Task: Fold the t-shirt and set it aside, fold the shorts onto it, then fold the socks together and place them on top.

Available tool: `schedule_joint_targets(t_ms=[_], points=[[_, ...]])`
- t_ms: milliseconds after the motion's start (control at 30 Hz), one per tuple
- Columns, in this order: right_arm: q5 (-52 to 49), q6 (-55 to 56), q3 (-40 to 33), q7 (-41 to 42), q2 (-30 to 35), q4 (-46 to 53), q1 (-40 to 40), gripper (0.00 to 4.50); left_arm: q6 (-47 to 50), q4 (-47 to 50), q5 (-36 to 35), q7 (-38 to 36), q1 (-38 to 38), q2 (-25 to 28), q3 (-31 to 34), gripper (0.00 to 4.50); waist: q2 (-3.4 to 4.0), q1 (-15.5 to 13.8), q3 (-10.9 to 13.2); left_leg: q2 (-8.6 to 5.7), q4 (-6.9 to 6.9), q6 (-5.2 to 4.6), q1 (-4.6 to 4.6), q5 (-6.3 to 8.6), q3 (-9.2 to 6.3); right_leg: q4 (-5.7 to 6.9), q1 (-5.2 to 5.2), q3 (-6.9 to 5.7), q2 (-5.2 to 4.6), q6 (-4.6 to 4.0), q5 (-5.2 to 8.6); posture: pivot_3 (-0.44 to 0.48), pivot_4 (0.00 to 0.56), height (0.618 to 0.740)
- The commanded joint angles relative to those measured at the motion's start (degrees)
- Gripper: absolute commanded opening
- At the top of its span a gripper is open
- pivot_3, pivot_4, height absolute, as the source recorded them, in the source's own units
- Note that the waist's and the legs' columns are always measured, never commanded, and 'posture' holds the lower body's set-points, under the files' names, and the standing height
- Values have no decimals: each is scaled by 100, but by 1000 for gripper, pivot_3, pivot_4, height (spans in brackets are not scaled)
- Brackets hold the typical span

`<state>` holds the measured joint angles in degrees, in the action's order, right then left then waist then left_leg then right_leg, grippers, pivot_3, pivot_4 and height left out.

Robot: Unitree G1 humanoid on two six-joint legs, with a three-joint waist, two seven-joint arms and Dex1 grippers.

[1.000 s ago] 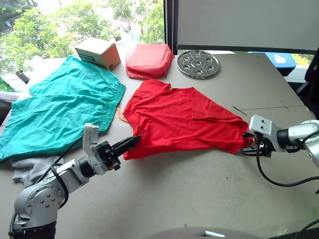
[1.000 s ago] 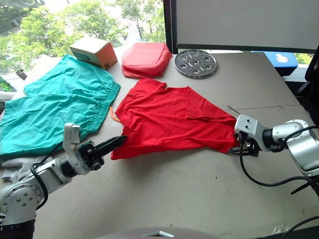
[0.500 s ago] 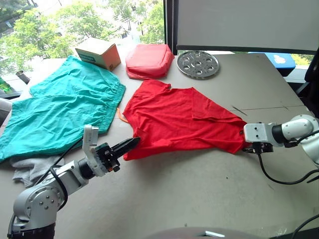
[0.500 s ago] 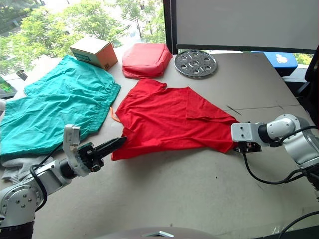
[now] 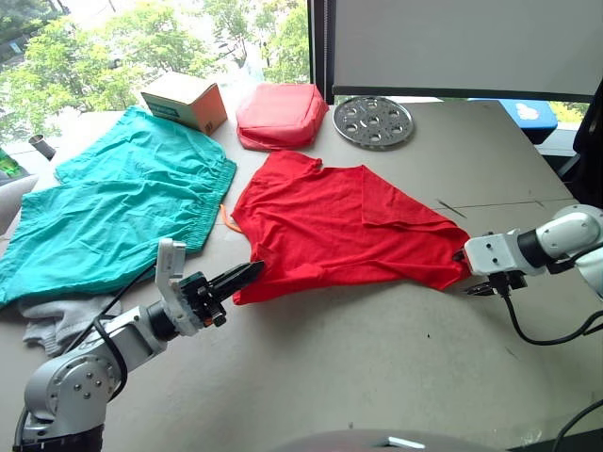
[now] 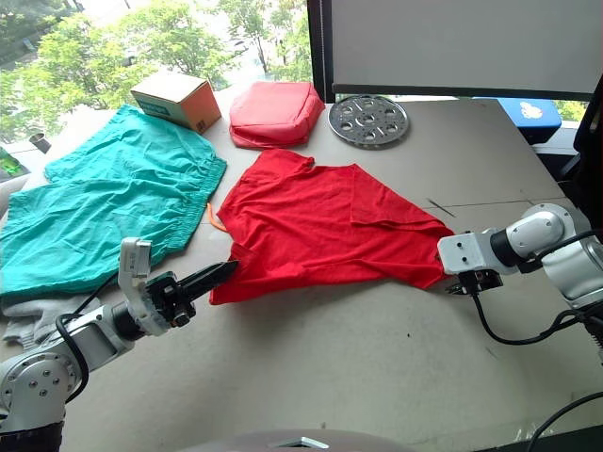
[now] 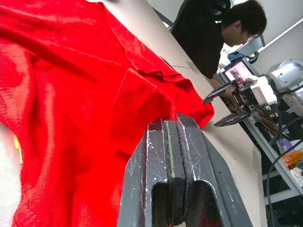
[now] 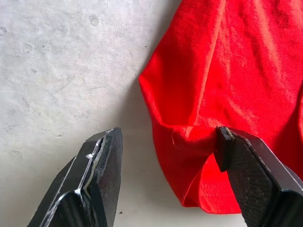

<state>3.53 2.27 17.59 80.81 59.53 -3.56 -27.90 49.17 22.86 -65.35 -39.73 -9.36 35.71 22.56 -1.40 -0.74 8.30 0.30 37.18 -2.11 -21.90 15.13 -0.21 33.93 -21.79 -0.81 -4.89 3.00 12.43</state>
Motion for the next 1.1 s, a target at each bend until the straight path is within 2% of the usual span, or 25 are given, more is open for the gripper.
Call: schedule_joint_targets(t_ms=[33, 267, 700, 800, 867, 967, 1100], points=[[102, 241, -89, -10, 6, -101, -152, 3195, -141, 289, -94, 4, -24, -24, 123, 0, 0, -6, 0, 0, 0, 0, 0, 0, 0, 0, 0, 0, 0, 0, 0, 0, 150, 740], [391, 821, 27, -66, -180, -490, -424, 3195, -168, 348, -100, 43, -63, -30, 108, 0, 1, -2, 0, 0, 0, 1, 1, -1, 2, 0, 0, 0, 1, 0, 0, 0, 150, 740], [367, 956, 70, 226, -288, -436, -400, 3195, -180, 459, -179, 160, -167, -57, 102, 0, 1, -5, 0, 0, 1, 1, 2, 0, 1, 0, 4, -1, 0, -1, 0, 0, 150, 740], [422, 1038, 84, 183, -330, -492, -416, 1921, -171, 456, -188, 174, -157, -53, 101, 0, 1, -3, 0, 0, 1, 1, 3, -1, 1, 0, 4, -1, 1, -1, 0, 0, 150, 740], [480, 1087, 83, 140, -344, -544, -436, 903, -165, 447, -194, 187, -143, -52, 94, 0, 1, -4, 0, 0, 1, 1, 3, -1, 0, 0, 4, -1, 1, -1, 0, 0, 150, 740], [500, 1155, 37, 81, -256, -509, -387, 65, -168, 428, -193, 214, -122, -61, 81, 0, 1, -7, 0, -1, 1, 1, 3, -1, 1, 0, 5, -1, 0, -1, 0, 0, 150, 740], [332, 936, -198, 50, -39, -138, -168, 65, -183, 393, -189, 231, -113, -65, 115, 0, 2, -9, 1, -1, 1, 2, 3, -1, 0, 0, 6, -2, 1, -1, 0, 0, 150, 740]])
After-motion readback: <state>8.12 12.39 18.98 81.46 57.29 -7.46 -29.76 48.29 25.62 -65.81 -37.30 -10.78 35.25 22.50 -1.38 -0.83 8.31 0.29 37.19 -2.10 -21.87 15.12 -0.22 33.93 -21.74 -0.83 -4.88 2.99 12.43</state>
